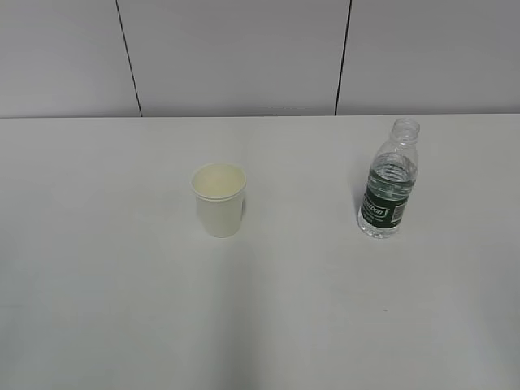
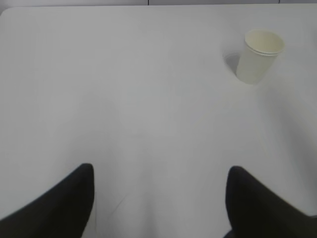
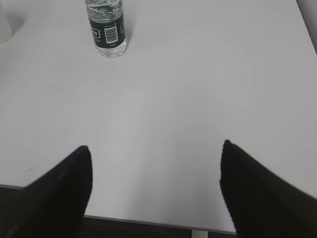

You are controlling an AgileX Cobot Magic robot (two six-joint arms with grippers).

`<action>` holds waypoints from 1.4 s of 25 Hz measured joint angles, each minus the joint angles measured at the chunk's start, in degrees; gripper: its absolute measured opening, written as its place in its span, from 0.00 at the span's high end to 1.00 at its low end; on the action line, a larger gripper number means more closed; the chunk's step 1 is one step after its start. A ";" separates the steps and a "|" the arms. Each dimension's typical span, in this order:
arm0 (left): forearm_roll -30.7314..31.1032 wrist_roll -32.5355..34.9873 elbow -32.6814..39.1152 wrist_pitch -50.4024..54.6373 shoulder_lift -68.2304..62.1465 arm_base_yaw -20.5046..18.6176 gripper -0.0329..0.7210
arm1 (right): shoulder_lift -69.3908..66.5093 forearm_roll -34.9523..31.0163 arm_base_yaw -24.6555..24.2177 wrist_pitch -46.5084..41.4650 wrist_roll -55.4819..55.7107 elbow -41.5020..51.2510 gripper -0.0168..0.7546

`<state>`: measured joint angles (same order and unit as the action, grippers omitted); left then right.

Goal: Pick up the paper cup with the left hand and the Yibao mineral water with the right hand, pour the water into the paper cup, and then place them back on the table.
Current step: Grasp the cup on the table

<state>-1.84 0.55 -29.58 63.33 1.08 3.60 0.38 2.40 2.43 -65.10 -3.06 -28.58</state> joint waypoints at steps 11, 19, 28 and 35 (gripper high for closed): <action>-2.13 0.00 -0.23 -21.59 -3.69 0.00 0.24 | 0.00 0.00 0.00 0.00 0.00 0.00 0.21; -2.03 0.00 2.81 -46.60 -19.07 0.00 0.24 | 0.00 0.00 0.00 0.00 0.00 0.00 0.21; -0.18 0.00 9.19 -72.53 -36.72 0.10 0.25 | 0.00 0.00 0.00 0.00 0.00 0.00 0.21; 5.99 0.00 9.63 -80.87 -51.32 4.89 0.27 | 0.00 0.00 0.00 0.00 0.00 0.00 0.21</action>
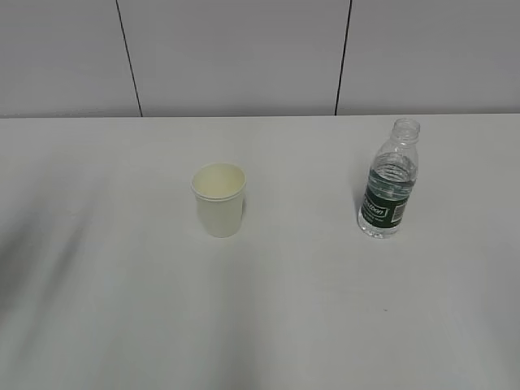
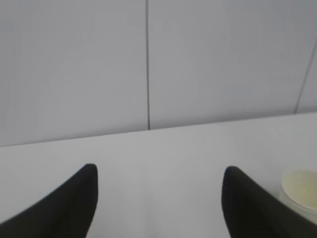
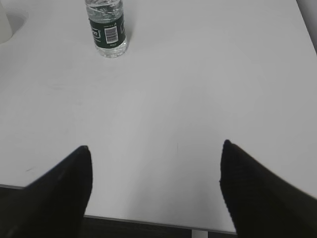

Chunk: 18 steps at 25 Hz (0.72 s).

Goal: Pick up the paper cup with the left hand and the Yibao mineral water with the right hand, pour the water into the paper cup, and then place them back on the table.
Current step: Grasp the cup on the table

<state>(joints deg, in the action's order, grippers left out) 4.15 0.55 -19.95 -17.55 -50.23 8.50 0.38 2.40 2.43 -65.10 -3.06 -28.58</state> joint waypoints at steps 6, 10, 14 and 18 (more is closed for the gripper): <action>2.13 0.00 0.00 -12.03 -14.96 7.98 0.27 | 0.00 0.00 0.00 0.00 0.00 0.00 0.21; 2.36 0.00 0.00 -19.75 -24.23 9.37 0.27 | 0.00 0.00 0.00 0.00 0.00 0.00 0.21; 5.53 0.00 -0.11 -29.78 -33.50 9.48 0.28 | 0.00 0.00 0.00 0.00 0.00 0.00 0.21; 11.15 0.00 -0.49 -37.39 -42.59 9.48 0.29 | 0.00 0.00 0.00 0.00 0.00 0.00 0.21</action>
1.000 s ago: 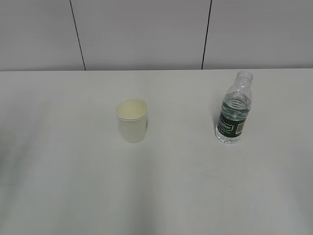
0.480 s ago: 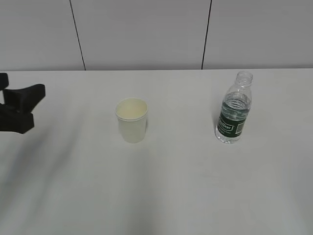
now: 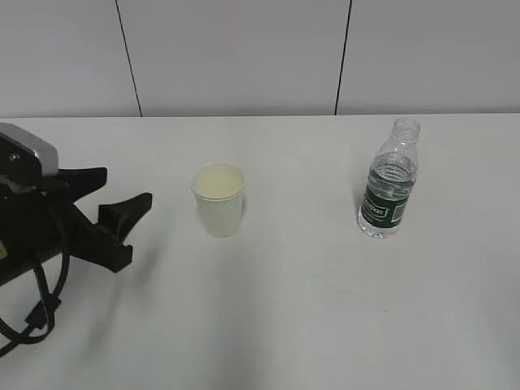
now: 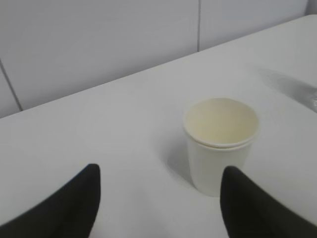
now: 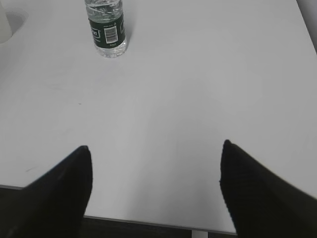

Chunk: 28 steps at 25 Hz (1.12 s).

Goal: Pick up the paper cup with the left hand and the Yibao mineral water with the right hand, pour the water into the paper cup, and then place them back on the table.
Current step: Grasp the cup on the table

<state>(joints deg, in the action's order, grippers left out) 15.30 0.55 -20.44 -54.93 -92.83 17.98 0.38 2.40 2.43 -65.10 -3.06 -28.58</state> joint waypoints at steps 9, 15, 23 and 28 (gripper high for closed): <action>6.30 0.00 -2.12 -9.84 -14.06 0.00 0.29 | 0.00 0.00 0.00 0.00 0.00 0.00 0.21; 8.15 -0.55 -5.81 -10.25 -17.08 0.00 0.20 | 0.00 0.00 0.00 0.00 0.00 0.00 0.21; 10.91 -7.00 -12.46 -10.57 -23.92 -0.34 0.04 | 0.00 0.00 0.00 0.00 0.00 0.00 0.21; 13.32 -7.35 -16.39 -10.57 -27.63 -0.35 0.04 | 0.00 0.00 0.00 0.00 0.00 0.00 0.21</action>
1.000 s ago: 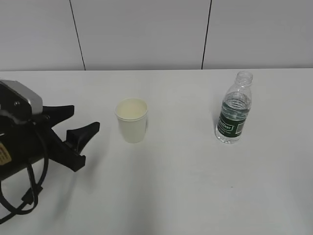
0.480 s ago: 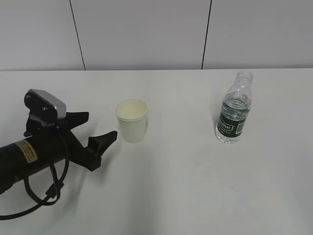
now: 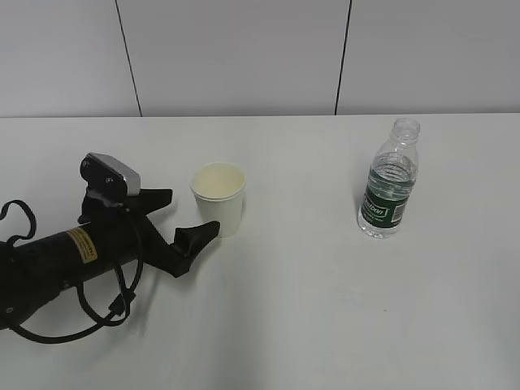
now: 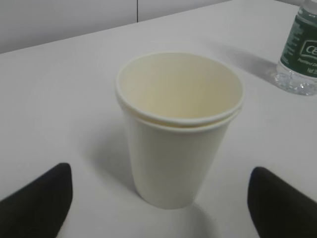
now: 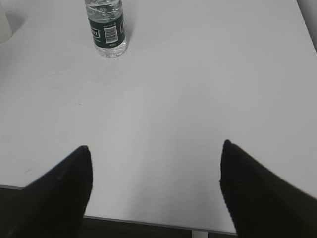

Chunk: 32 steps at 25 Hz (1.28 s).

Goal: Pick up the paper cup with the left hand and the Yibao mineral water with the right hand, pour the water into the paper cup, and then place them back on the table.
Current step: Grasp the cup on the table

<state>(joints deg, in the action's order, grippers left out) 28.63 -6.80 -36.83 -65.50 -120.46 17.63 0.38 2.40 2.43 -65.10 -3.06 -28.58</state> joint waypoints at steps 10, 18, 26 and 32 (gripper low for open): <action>1.33 -1.38 -4.73 0.03 -4.21 0.00 0.04 | 0.00 0.00 0.00 0.00 0.00 0.00 0.21; 2.45 -1.91 -7.90 -0.04 -6.44 0.00 0.04 | 0.00 0.00 0.00 0.00 0.00 0.00 0.21; 2.96 -3.15 -10.27 -0.02 -7.97 0.00 0.04 | 0.00 0.00 0.00 0.00 0.00 0.00 0.21; 3.39 -3.37 -10.63 -0.02 -8.01 0.00 0.04 | 0.00 0.00 0.00 0.00 0.00 0.00 0.21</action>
<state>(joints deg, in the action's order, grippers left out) 32.01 -10.17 -47.47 -65.52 -128.47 17.63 0.38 2.40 2.43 -65.10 -3.06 -28.58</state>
